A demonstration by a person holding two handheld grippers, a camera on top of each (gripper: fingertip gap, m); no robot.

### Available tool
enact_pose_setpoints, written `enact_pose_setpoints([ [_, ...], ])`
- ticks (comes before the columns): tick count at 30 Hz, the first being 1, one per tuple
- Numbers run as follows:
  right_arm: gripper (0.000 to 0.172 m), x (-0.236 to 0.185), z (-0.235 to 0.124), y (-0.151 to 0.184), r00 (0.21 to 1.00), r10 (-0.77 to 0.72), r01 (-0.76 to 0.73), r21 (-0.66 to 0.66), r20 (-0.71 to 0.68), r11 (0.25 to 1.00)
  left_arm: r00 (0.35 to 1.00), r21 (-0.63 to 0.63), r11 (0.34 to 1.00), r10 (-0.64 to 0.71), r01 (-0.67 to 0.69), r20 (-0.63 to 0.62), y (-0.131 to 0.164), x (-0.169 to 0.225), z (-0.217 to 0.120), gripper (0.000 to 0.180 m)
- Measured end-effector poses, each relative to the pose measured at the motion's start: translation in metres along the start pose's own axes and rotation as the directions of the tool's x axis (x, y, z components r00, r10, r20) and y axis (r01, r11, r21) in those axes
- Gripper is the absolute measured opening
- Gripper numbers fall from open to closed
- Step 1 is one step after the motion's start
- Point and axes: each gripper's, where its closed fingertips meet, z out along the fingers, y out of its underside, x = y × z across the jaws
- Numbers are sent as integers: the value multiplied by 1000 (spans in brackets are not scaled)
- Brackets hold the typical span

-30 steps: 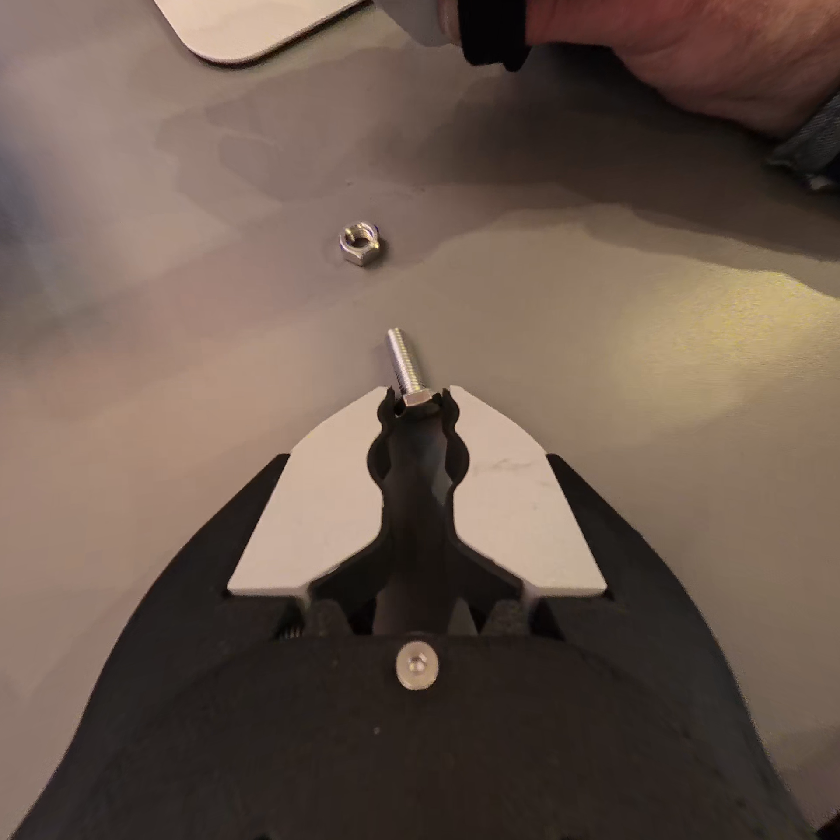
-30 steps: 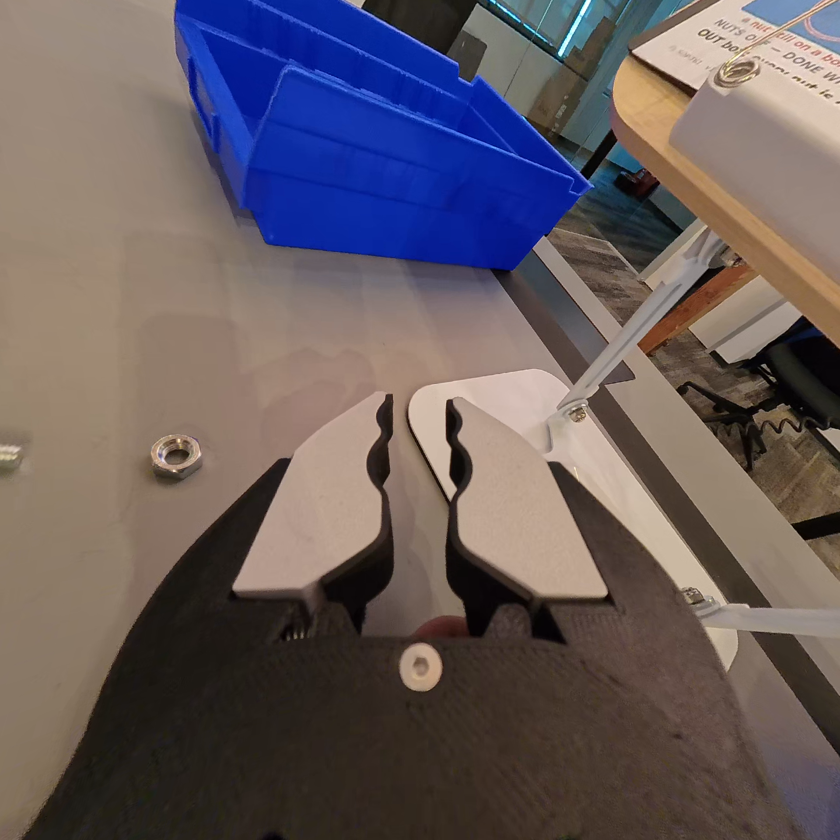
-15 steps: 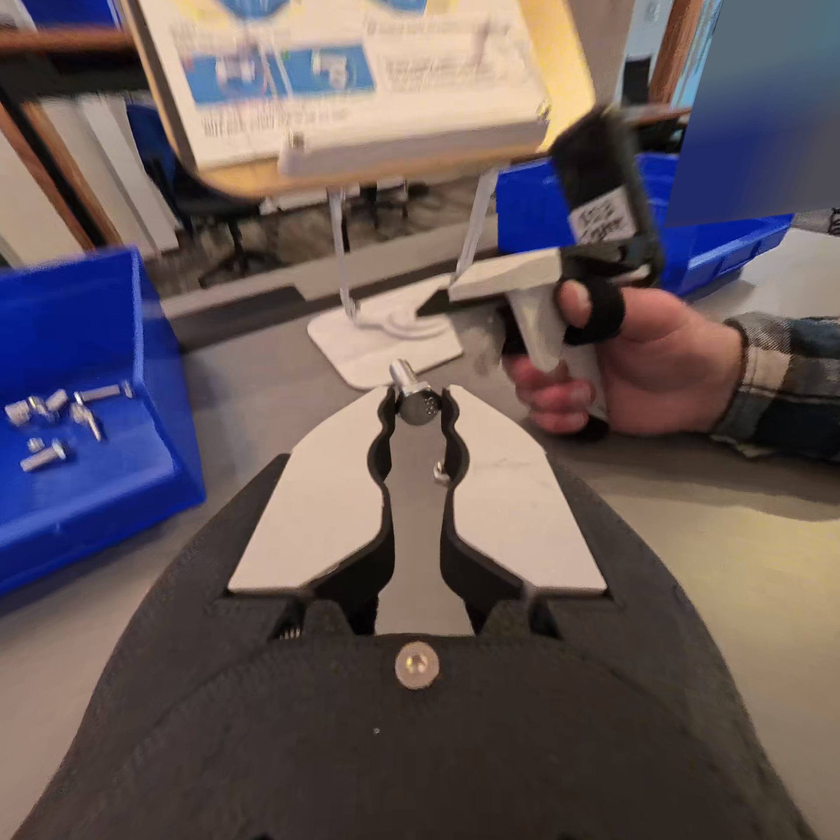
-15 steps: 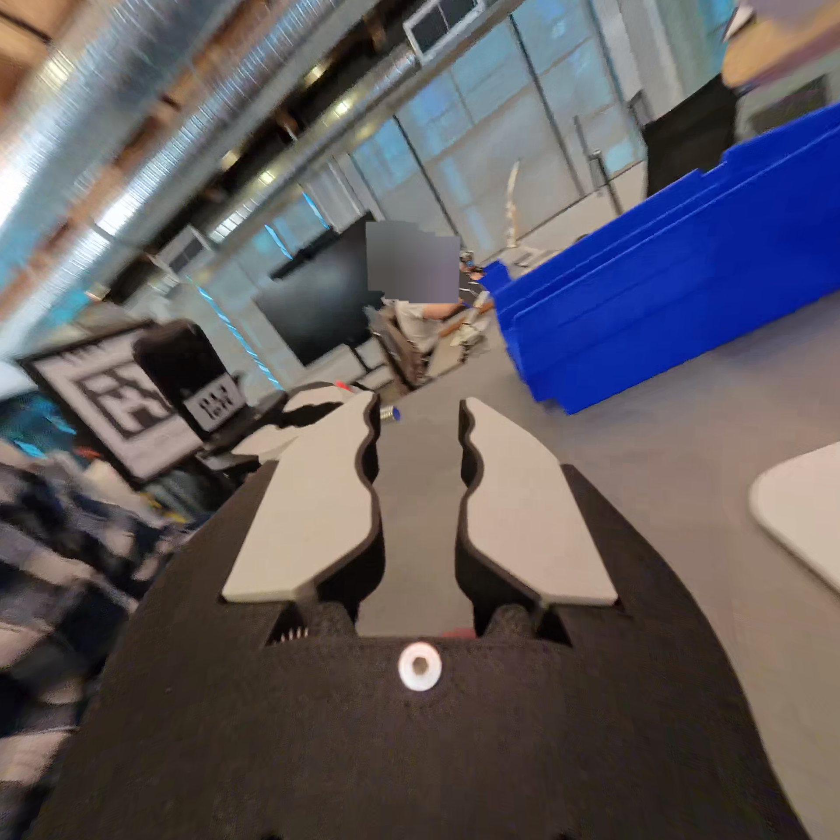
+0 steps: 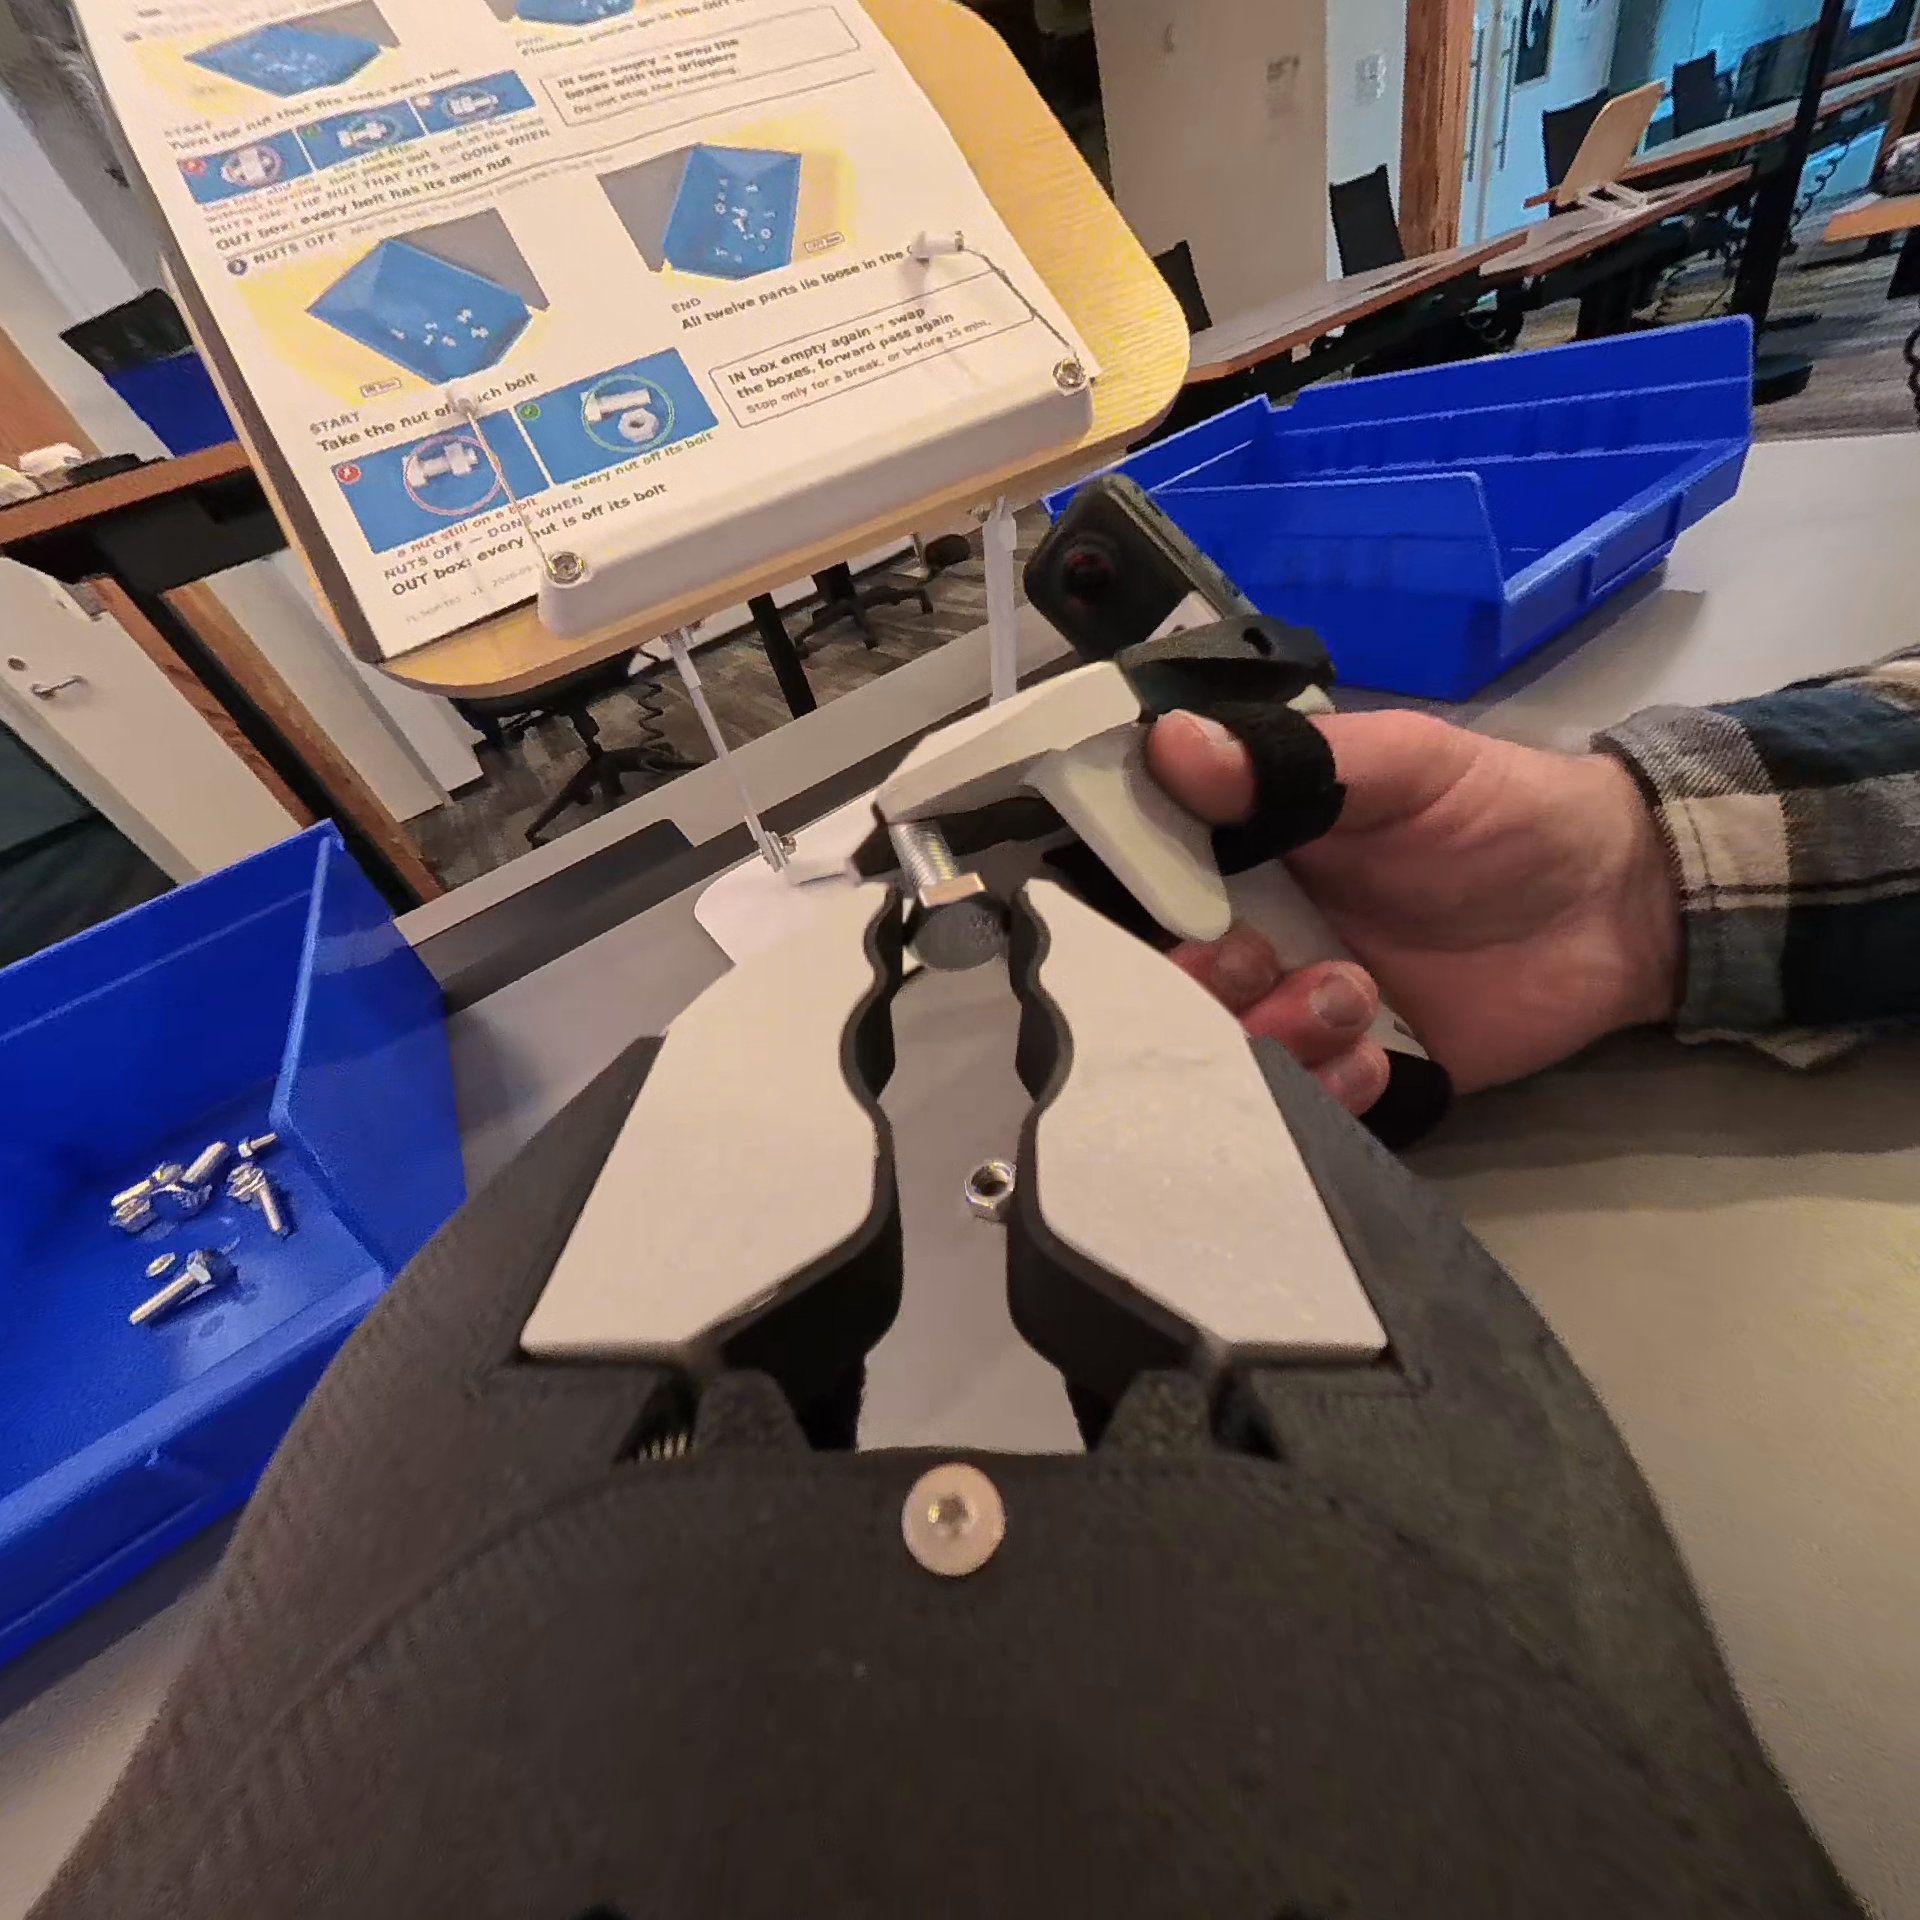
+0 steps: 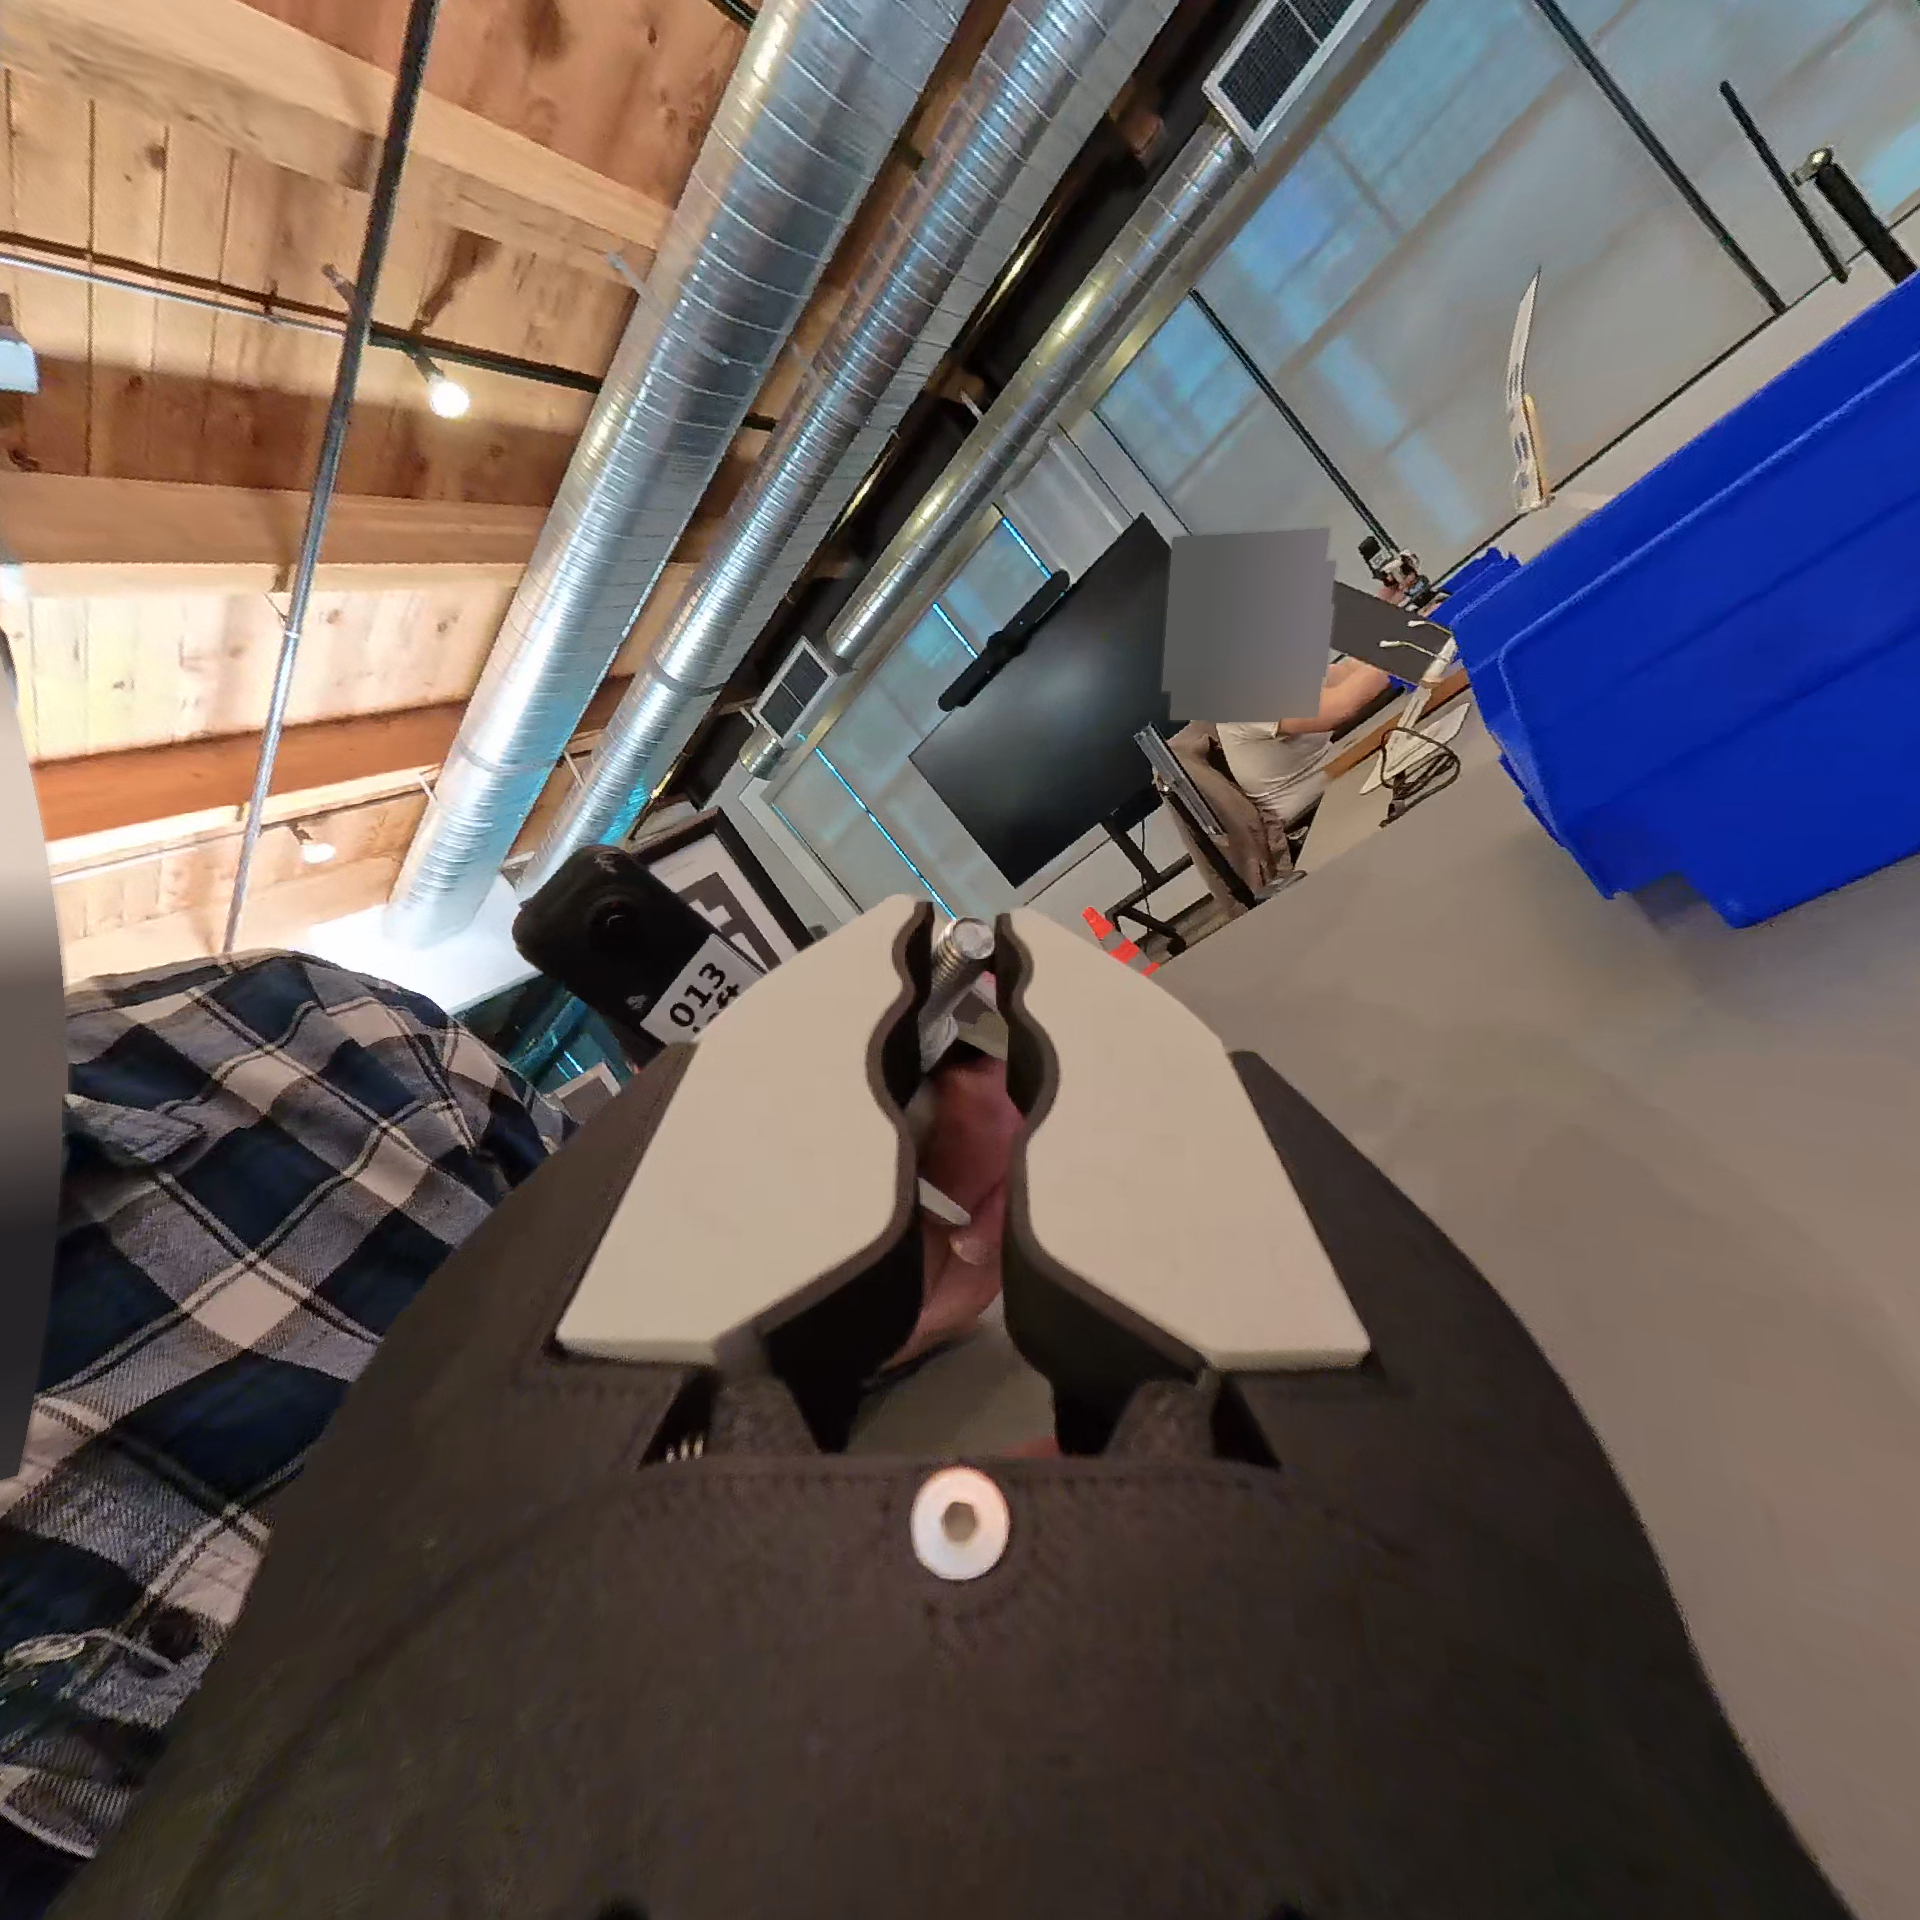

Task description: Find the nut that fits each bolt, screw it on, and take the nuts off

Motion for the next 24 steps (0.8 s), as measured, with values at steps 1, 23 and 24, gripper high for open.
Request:
enact_pose_setpoints([
  [1,11,1,0,0,1000,-2,2,-7,-5,1000,1000,-4,1000,3,-3,2,1,0,0,19],
  [23,10,17,-4,24,793,-590,493,-412,-150,767,964,-365,924,-188,109,-187,61,7,16,32],
  [24,10,17,-4,24,791,-593,494,-414,-149,764,960,-365,926,-185,100,-208,61,10,16,24],
])
